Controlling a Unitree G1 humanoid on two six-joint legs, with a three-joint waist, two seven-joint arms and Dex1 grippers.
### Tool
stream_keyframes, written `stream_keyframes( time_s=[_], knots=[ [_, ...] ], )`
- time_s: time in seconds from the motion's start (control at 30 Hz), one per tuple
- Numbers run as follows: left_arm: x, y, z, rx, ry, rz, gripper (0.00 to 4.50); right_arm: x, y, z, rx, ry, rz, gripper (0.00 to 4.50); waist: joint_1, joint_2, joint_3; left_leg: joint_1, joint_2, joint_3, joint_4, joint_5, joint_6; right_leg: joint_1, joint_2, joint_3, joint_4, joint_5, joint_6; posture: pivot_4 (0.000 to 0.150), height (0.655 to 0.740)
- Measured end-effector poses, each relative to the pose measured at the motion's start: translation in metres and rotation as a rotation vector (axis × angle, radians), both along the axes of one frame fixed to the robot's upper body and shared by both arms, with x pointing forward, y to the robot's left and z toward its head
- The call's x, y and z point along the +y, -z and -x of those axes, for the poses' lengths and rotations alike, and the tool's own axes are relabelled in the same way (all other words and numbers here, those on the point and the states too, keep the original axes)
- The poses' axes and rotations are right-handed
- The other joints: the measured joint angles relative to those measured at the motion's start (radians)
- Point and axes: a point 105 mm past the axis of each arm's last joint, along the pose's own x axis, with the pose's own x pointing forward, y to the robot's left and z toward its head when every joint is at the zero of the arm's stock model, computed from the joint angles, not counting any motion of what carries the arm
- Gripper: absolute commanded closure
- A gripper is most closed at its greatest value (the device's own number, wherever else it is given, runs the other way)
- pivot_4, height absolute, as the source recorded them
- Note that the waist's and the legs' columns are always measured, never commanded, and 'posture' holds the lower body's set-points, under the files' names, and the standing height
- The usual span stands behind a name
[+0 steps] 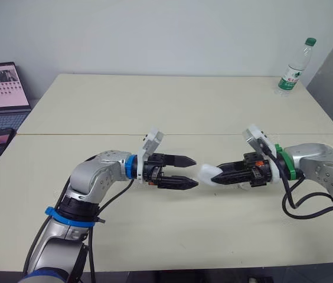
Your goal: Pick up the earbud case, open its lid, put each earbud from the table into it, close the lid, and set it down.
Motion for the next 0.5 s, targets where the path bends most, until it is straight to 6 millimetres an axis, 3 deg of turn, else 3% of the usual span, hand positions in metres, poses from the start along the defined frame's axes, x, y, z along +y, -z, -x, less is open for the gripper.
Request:
stream_keyframes(
  time_s=[0.2,0.3,0.5],
  knots=[
    [-0.004,0.001,0.001,-0.011,0.02,-0.022,0.04,0.01,-0.005,0.003,-0.016,-0.033,-0.017,3.75,0.001,0.0,0.0,0.0,0.0,0.0,0.0,0.0,0.0,0.0,0.0,0.0,0.0,0.002,-0.004,0.15,0.7362],
    [-0.005,0.001,0.0,-0.024,0.018,-0.019,0.67,0.014,-0.006,0.005,-0.017,-0.043,-0.03,3.75,0.001,0.0,0.0,0.0,0.0,0.0,0.0,0.0,0.0,0.0,0.0,0.0,0.0,0.002,-0.004,0.15,0.7362],
    [-0.008,0.0,0.001,-0.029,0.028,-0.005,2.57,0.014,-0.008,0.004,-0.032,-0.027,-0.024,3.75,0.001,0.0,0.0,0.0,0.0,0.0,0.0,0.0,0.0,0.0,0.0,0.0,0.0,0.002,-0.004,0.15,0.7362]
  ],
)
